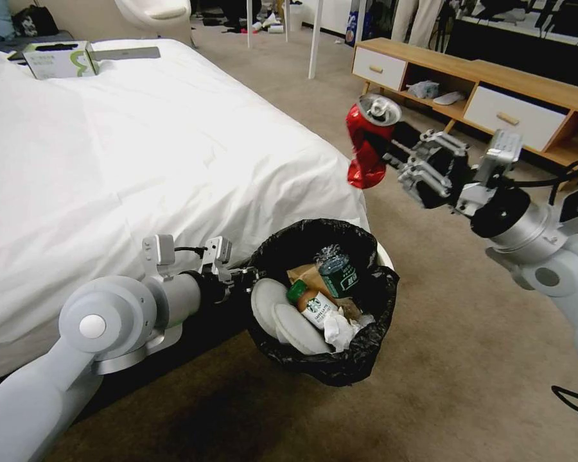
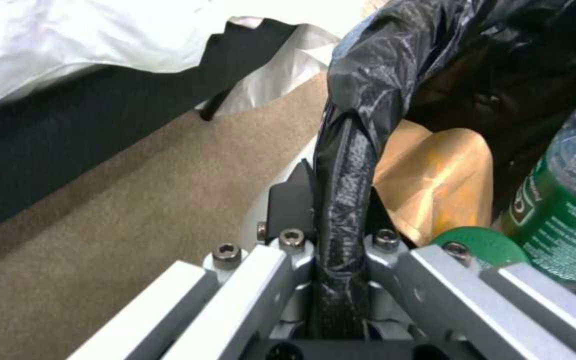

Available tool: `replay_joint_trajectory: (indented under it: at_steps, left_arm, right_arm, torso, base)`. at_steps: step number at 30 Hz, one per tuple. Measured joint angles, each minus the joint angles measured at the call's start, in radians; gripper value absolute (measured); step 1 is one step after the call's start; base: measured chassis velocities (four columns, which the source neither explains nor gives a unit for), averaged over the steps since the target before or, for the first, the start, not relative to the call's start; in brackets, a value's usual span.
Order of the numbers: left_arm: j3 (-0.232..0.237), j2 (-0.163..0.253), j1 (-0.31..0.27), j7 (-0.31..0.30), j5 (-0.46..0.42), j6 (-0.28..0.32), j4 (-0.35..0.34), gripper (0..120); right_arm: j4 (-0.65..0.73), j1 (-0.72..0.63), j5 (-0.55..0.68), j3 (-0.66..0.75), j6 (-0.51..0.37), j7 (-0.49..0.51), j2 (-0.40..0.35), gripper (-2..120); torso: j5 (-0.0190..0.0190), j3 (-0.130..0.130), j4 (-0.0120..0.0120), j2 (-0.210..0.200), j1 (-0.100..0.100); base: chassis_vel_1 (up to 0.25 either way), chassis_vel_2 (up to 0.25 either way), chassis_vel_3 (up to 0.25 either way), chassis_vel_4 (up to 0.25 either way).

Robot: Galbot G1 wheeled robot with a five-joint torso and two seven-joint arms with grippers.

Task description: Pick up the trash bin and place the garbage on the floor into it.

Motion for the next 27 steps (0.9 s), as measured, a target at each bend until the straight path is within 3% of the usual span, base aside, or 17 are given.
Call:
replay_joint_trajectory:
  at_steps: [27]
  left_arm:
    - [0.009,-0.018,-0.010,0.016,0.030,0.001,0.023,2]
  right_arm:
    - [-0.177,-0.030,-0.097,-0.216,0.010,-0.073,-0.061,23]
  torso:
    - [0.0002,0.000,-0.0003,0.000,0.000]
  base:
    - [0.000,0.000,0.000,0.000]
